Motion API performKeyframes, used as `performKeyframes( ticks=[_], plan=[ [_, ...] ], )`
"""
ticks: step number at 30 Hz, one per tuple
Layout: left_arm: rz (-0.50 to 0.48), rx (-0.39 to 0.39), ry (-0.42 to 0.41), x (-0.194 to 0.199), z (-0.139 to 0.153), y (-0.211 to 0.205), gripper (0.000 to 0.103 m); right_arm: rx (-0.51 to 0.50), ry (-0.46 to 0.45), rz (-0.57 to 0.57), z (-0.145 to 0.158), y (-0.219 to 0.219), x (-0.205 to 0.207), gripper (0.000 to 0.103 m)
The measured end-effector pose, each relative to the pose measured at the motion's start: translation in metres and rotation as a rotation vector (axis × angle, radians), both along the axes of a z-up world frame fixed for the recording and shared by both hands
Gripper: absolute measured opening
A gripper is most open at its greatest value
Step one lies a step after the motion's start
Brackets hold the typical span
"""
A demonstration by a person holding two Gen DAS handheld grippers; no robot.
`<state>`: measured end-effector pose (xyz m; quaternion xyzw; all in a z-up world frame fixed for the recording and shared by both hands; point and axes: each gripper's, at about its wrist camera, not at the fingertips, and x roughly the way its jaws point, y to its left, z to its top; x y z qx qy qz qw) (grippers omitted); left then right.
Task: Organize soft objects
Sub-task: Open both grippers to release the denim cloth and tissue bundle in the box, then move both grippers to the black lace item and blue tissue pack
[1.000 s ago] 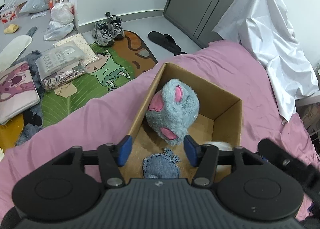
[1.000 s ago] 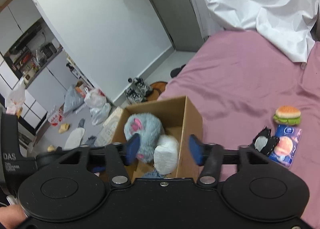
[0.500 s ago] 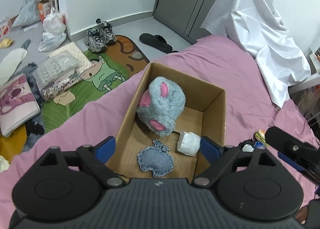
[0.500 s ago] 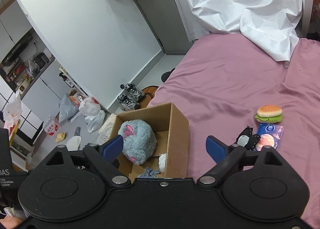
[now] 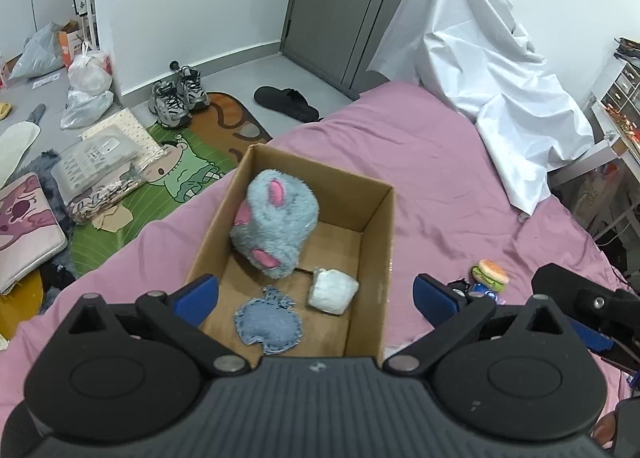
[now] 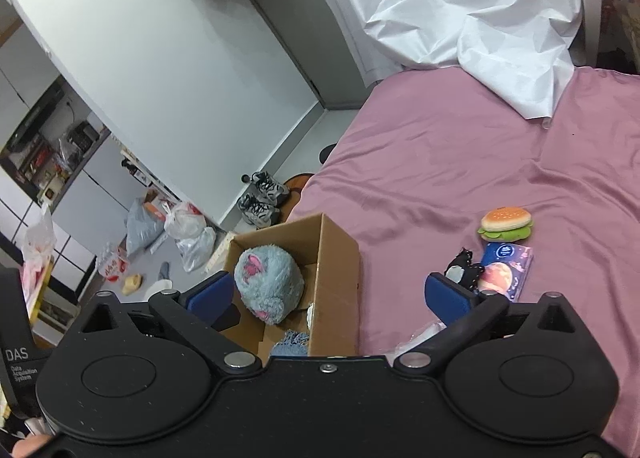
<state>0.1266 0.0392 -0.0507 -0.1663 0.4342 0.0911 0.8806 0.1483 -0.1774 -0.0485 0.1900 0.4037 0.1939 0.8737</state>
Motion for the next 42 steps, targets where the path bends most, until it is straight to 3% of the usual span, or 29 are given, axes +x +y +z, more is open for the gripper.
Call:
performKeyframes(
  ticks=[23,42],
  plan=[
    [-0.056,0.067,-0.058,-0.003,0.023,-0.058,0.103,0.076,0.037,-0.111,0.012,-0.081,-0.006,0.103],
    [-0.132,0.060,0.013,0.015,0.003,-0.113,0.103,0.094,0.088,-0.231,-0.010,-0.120,-0.002,0.103]
  ],
)
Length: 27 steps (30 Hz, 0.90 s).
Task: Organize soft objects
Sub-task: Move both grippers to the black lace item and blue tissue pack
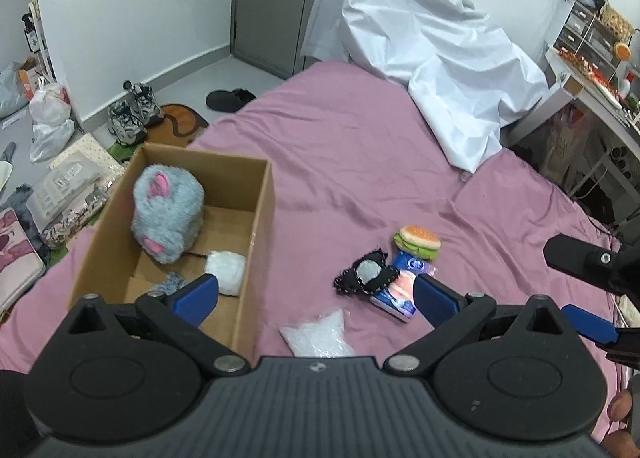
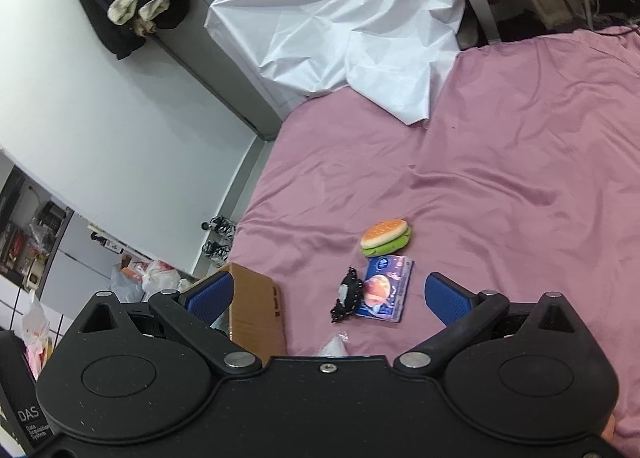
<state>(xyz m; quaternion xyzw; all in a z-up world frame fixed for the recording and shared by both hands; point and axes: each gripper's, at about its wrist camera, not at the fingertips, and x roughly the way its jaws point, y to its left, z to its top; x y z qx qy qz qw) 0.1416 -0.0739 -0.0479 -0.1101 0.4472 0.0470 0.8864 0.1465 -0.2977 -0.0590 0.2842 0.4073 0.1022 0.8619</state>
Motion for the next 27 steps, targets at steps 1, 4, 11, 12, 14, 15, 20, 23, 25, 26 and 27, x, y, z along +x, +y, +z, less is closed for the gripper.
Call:
performKeyframes(
  ticks=[1,4,11,12,14,15,20,23,25,26,27],
  plan=[
    [-0.002,-0.001,0.005,0.002,-0.003,-0.002,0.103,0.002,0.002,-0.007,-0.002,-0.001,0.000,0.103],
    [-0.006,0.006,0.011,0.007,-0.010,-0.009,0.103,0.007,0.007,-0.026,-0.007,-0.005,0.000,0.103],
    [-0.004,-0.001,0.022,0.019,-0.022,-0.019,0.102,0.040,0.040,-0.108,-0.022,-0.020,0.005,0.103],
    [-0.006,-0.001,0.023,0.022,-0.024,-0.020,0.102,0.041,0.047,-0.118,-0.025,-0.022,0.005,0.103],
    [-0.014,-0.001,0.025,0.026,-0.027,-0.024,0.102,0.049,0.059,-0.132,-0.030,-0.025,0.007,0.103],
    [-0.019,-0.002,0.025,0.028,-0.028,-0.025,0.102,0.054,0.064,-0.136,-0.032,-0.026,0.008,0.103],
    [-0.047,-0.015,0.025,0.038,-0.037,-0.034,0.100,0.075,0.103,-0.159,-0.042,-0.030,0.013,0.103],
    [-0.063,-0.026,0.023,0.043,-0.042,-0.040,0.099,0.092,0.125,-0.181,-0.047,-0.034,0.014,0.102],
    [-0.073,-0.027,0.026,0.047,-0.046,-0.043,0.094,0.100,0.133,-0.196,-0.049,-0.036,0.015,0.102],
    [-0.081,-0.028,0.030,0.050,-0.049,-0.045,0.091,0.103,0.137,-0.206,-0.050,-0.037,0.015,0.102],
    [-0.085,-0.028,0.035,0.052,-0.051,-0.046,0.089,0.103,0.141,-0.213,-0.051,-0.038,0.015,0.102]
  ],
)
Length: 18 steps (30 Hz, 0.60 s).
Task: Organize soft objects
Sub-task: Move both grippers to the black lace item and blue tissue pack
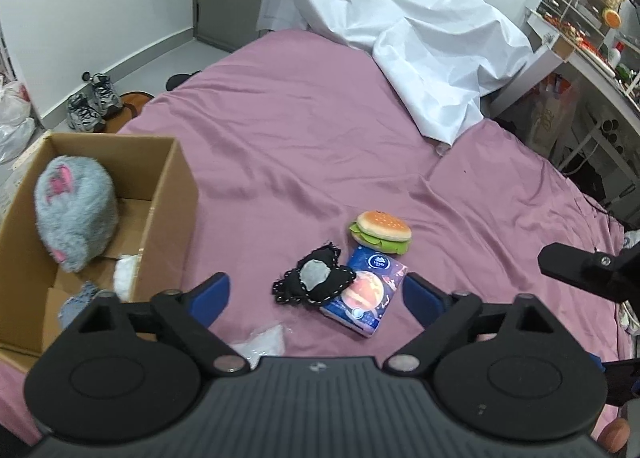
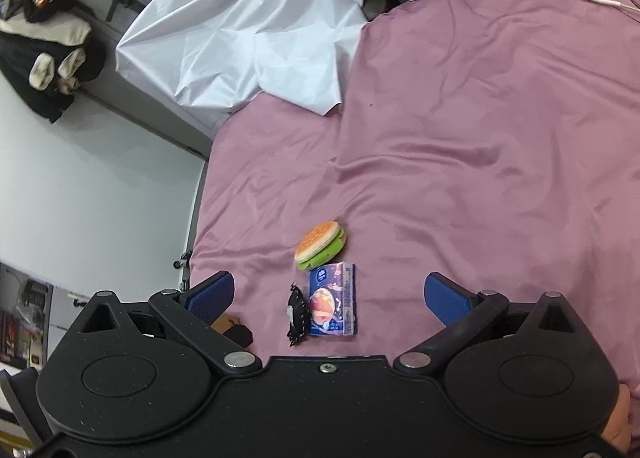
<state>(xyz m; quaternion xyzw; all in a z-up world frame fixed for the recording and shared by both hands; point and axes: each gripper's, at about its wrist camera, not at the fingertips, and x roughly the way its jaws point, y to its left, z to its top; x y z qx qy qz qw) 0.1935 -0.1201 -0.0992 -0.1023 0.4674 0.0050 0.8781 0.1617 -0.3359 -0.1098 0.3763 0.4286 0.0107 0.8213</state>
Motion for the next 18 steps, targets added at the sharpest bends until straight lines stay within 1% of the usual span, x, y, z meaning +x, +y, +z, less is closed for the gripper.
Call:
performKeyframes(
  ticks=[4,7,10,13,18],
  plan=[
    [-0.002,-0.008,0.020,0.008,-0.011,-0.001,0.077,-0.009,0.022,-0.009,-0.006,0.000,0.004,0.102],
    [0.000,-0.015,0.038,0.014,-0.017,-0.003,0.071,-0.003,0.033,-0.006,-0.011,0.002,0.008,0.098],
    [-0.002,-0.010,0.050,0.020,-0.025,-0.005,0.067,0.018,0.031,-0.010,-0.015,0.002,0.012,0.093],
    [-0.004,-0.015,0.066,0.025,-0.033,-0.006,0.064,0.035,0.049,-0.012,-0.021,0.003,0.017,0.088],
    [-0.009,-0.011,0.089,0.037,-0.048,-0.011,0.061,0.047,0.095,-0.026,-0.035,0.004,0.024,0.087]
  ],
)
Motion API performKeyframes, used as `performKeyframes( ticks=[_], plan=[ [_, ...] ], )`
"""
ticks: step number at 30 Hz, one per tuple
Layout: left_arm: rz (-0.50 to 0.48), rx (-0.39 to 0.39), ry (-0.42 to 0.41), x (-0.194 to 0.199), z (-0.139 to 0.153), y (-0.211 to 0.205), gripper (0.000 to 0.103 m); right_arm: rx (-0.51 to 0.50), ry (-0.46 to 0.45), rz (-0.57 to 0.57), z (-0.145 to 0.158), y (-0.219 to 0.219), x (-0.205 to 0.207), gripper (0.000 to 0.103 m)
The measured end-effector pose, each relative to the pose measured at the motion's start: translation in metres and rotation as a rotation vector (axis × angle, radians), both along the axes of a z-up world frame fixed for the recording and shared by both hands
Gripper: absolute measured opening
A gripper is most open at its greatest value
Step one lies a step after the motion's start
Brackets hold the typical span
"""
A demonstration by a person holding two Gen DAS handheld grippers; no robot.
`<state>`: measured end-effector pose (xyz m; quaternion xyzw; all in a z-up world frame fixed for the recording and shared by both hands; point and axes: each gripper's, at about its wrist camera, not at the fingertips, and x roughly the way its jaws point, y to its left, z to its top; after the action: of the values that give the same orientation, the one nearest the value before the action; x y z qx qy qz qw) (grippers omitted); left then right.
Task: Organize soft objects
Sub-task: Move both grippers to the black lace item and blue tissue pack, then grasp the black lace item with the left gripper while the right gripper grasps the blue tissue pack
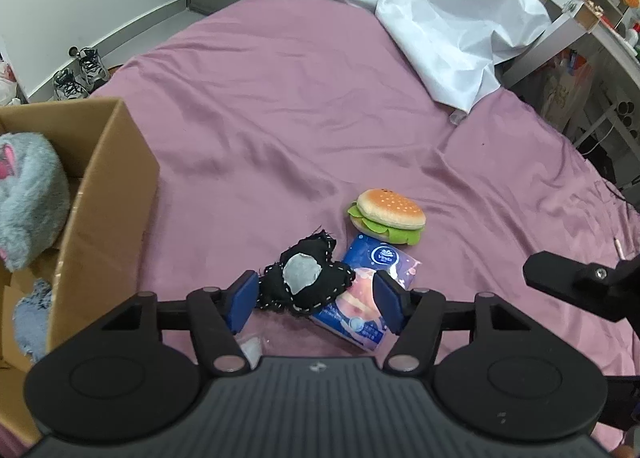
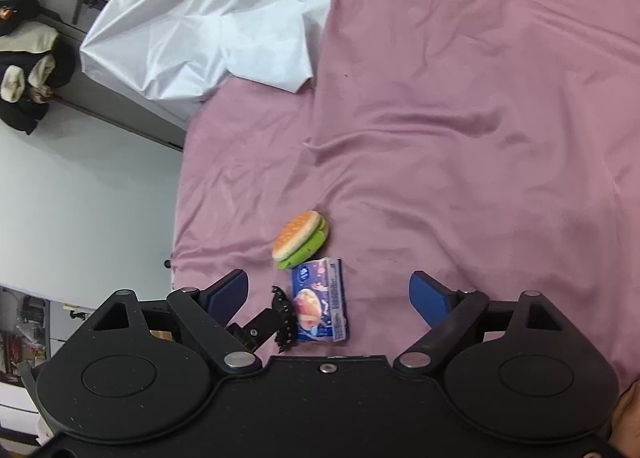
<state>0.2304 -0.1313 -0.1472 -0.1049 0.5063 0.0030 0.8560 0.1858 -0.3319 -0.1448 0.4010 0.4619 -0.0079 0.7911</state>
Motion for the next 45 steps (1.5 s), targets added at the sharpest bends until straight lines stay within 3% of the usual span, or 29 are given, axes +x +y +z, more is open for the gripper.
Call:
performKeyframes(
  ticks=[6,14,22,31,34,36,38,41,45],
  plan=[
    [0.010,0.013,0.025,0.014,-0.019,0.001,0.053,-0.001,0.031,-0.008,-0.012,0.003,0.009,0.084],
    [0.039,-0.049,0.053,0.023,-0.028,0.011,0.028,-0.037,0.065,0.039,-0.027,0.020,0.025,0.084],
    [0.055,-0.088,0.057,0.025,-0.019,0.026,0.020,-0.058,0.092,0.083,-0.043,0.039,0.038,0.081],
    [0.057,-0.086,0.011,0.018,0.009,0.041,0.018,-0.104,0.095,0.127,-0.048,0.058,0.044,0.078],
    [0.063,-0.083,-0.004,0.013,0.019,0.046,0.018,-0.143,0.088,0.166,-0.048,0.066,0.045,0.072],
    [0.067,-0.081,-0.015,0.010,0.025,0.050,0.018,-0.163,0.083,0.203,-0.048,0.071,0.045,0.059],
    [0.070,-0.079,-0.029,0.006,0.033,0.053,0.018,-0.173,0.090,0.218,-0.050,0.071,0.045,0.029],
    [0.080,-0.082,-0.045,0.000,0.042,0.058,0.018,-0.151,0.082,0.234,-0.047,0.073,0.042,0.021],
    [0.091,-0.073,-0.079,-0.010,0.057,0.065,0.018,-0.167,0.022,0.250,-0.030,0.076,0.034,0.019]
  ],
)
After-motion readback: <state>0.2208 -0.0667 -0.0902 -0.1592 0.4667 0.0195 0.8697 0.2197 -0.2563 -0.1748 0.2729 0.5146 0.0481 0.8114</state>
